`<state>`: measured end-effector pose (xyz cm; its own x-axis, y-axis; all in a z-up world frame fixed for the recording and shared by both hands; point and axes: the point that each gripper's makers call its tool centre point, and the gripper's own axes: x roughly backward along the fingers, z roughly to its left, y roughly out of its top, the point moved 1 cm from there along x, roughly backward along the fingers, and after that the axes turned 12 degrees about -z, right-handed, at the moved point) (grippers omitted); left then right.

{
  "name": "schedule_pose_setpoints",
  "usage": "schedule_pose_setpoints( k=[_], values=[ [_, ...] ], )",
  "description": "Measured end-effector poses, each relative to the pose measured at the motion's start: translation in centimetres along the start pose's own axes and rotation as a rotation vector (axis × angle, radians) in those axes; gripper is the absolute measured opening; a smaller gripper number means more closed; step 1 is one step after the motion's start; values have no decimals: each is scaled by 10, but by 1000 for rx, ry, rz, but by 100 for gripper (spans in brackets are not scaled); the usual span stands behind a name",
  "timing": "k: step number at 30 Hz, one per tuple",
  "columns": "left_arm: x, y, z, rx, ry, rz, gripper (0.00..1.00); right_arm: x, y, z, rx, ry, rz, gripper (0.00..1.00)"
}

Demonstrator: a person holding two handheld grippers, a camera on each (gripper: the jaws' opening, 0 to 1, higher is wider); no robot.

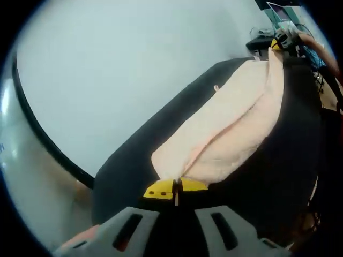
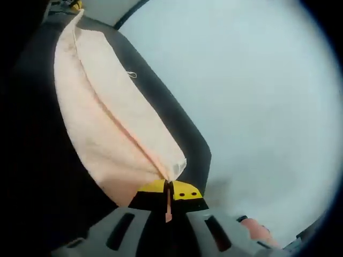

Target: Fold the towel on the table until its edges align and the towel forms a compact rectangular stack.

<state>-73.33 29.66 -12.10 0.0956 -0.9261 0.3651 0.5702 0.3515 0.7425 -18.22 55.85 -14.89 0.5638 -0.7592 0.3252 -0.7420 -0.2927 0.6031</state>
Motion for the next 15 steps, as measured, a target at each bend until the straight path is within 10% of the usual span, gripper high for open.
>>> schedule_pose_setpoints(
  k=[9,15],
  values=[
    [-66,0,23,-142,-54,56,0,-50,-6,-15,-25,43,27,0],
    [-98,1,33,-153,-74,41,0,-84,-20,-14,-192,77,9,0]
  ],
)
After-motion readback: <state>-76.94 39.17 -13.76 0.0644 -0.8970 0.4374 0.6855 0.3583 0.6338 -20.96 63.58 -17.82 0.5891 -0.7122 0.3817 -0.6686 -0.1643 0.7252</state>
